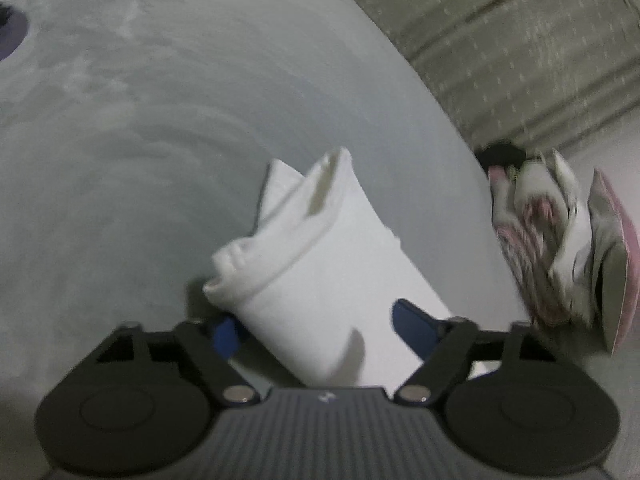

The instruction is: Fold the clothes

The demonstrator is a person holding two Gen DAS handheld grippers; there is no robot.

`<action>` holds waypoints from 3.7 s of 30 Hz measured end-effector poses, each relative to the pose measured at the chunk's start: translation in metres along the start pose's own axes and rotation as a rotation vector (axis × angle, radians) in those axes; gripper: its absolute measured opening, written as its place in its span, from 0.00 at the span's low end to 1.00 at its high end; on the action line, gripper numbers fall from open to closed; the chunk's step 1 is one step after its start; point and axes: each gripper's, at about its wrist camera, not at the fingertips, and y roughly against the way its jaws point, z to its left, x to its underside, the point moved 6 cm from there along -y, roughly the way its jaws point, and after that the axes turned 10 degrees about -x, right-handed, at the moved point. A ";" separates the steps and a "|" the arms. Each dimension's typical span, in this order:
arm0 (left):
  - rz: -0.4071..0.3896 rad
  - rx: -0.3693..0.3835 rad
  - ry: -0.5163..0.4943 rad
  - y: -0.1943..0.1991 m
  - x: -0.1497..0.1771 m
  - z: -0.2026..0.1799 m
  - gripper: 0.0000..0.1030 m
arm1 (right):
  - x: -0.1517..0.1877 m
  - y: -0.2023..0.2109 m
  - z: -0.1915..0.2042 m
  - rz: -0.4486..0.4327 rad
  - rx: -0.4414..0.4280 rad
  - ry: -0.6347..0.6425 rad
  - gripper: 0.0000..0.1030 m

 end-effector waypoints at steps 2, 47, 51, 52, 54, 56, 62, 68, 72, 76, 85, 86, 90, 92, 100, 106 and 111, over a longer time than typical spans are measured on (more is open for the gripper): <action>-0.024 -0.015 0.009 -0.004 0.000 0.002 0.49 | -0.006 0.004 0.002 -0.051 -0.021 0.004 0.77; 0.070 0.008 0.048 0.059 0.023 0.061 0.17 | 0.007 0.023 -0.045 -0.001 -0.116 -0.272 0.31; 0.063 0.018 -0.036 0.051 0.028 0.067 0.25 | 0.013 0.016 -0.046 0.027 -0.061 -0.186 0.45; 0.058 0.030 -0.044 0.050 0.028 0.068 0.25 | 0.013 0.015 -0.047 0.023 -0.056 -0.162 0.47; 0.052 0.055 -0.033 0.051 0.028 0.071 0.26 | 0.012 0.018 -0.046 0.005 -0.035 -0.130 0.54; 0.045 0.071 -0.017 0.052 0.028 0.073 0.26 | 0.013 0.025 -0.040 -0.026 -0.015 -0.098 0.54; -0.001 0.068 0.005 0.053 0.030 0.067 0.25 | 0.002 0.037 -0.008 -0.159 0.056 0.061 0.55; -0.053 0.046 0.002 0.060 0.034 0.061 0.21 | -0.009 0.036 0.029 -0.277 0.023 0.187 0.55; -0.070 0.035 -0.005 0.061 0.034 0.057 0.21 | -0.011 0.030 0.043 -0.314 0.024 0.212 0.55; -0.071 0.030 -0.003 0.065 0.034 0.057 0.21 | -0.015 0.029 0.051 -0.394 0.168 0.289 0.55; -0.097 0.034 -0.040 0.070 0.035 0.053 0.19 | 0.006 0.005 0.093 -0.289 -0.037 0.362 0.34; -0.102 0.036 -0.045 0.072 0.035 0.052 0.18 | 0.010 -0.003 0.095 -0.241 -0.065 0.354 0.21; -0.128 0.050 -0.067 0.080 0.034 0.044 0.18 | 0.019 -0.027 0.090 -0.118 -0.147 0.268 0.10; -0.140 0.058 -0.074 0.086 0.034 0.038 0.17 | 0.022 -0.039 0.085 -0.064 -0.189 0.219 0.09; -0.187 0.122 -0.102 0.109 0.041 -0.002 0.17 | 0.018 -0.051 0.063 0.027 -0.304 0.030 0.10; -0.249 0.177 -0.164 0.125 0.053 -0.038 0.17 | 0.010 -0.032 0.024 0.025 -0.442 -0.272 0.33; -0.302 0.216 -0.281 0.132 0.073 -0.073 0.17 | 0.001 -0.003 -0.003 -0.061 -0.476 -0.352 0.44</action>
